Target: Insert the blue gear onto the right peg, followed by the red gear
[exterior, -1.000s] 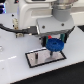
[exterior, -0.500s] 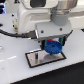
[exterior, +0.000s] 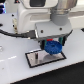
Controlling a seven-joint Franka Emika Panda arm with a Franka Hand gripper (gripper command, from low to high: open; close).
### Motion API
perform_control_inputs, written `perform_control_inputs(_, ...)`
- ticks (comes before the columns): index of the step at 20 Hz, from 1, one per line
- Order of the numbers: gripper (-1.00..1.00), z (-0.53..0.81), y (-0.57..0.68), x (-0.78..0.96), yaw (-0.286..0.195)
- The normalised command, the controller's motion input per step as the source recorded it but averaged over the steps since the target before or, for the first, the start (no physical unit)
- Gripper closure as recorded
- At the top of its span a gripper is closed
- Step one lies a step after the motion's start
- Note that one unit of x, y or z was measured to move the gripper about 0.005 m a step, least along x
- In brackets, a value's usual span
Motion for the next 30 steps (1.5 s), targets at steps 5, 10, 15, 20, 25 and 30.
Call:
perform_control_inputs(5,1.00,0.35,0.00,0.32,0.000)
perform_control_inputs(10,1.00,0.01,-0.08,0.17,0.000)
perform_control_inputs(15,1.00,-0.10,-0.10,0.21,0.000)
perform_control_inputs(20,1.00,-0.01,-0.05,0.20,0.000)
perform_control_inputs(25,1.00,-0.14,0.00,0.18,0.000)
perform_control_inputs(30,1.00,-0.17,0.01,0.20,0.000)
